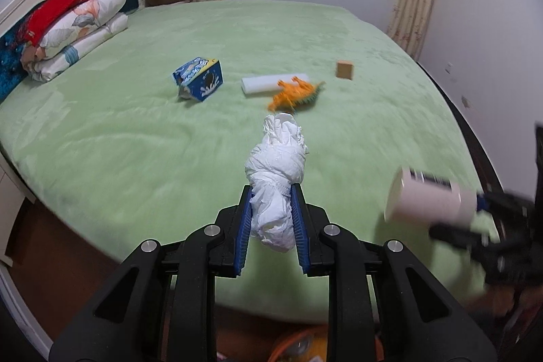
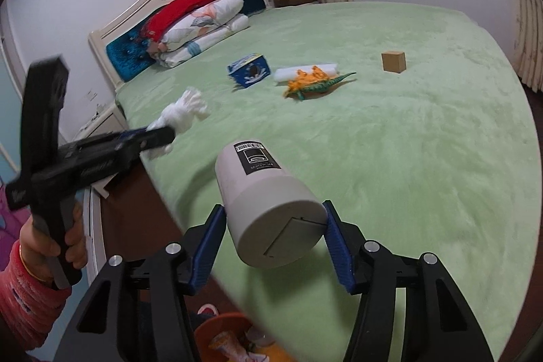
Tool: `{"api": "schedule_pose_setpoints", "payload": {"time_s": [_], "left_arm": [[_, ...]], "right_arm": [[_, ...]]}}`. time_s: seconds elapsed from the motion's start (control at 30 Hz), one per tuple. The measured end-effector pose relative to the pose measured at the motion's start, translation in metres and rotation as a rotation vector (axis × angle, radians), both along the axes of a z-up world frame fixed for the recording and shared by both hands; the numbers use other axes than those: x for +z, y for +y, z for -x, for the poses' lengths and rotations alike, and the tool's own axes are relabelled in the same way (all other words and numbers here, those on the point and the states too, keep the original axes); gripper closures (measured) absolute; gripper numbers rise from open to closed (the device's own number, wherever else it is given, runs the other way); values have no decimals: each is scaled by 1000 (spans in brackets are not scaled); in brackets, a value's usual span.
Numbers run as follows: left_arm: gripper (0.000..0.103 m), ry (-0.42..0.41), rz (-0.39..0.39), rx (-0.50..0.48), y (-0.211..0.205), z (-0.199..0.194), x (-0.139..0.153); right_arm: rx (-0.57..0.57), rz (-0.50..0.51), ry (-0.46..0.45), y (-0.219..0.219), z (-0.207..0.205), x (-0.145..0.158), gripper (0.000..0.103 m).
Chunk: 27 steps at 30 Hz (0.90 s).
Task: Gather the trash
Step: 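Lower the tissue and cylinder into the orange bucket and open both tools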
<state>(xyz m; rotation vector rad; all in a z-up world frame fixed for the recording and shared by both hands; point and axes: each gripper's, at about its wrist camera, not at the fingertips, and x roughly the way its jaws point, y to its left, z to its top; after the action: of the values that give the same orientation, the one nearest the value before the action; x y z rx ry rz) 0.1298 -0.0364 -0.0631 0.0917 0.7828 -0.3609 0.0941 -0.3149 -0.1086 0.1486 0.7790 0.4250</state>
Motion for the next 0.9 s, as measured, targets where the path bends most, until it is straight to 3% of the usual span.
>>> {"api": "schedule_pose_setpoints", "payload": {"time_s": [0.17,0.37,0.63,0.8,0.9], "left_arm": [[81,52,-25,-56,16,69,-17],[81,209,-71,-95,26,138,-76],[81,447,-99,-104,18,170,-173],[81,558,-106,-77,5,168,-223],[80,618,-116,-68,0,168,-246]], "right_arm": [[47,34,13,10,45,4,47],[107,90,100,26,100,-21,47],[126,135,329,51,142,-113,47],[96,214,449,61,141,-175,48],[72,235,485,60,133,-194,48]]}}
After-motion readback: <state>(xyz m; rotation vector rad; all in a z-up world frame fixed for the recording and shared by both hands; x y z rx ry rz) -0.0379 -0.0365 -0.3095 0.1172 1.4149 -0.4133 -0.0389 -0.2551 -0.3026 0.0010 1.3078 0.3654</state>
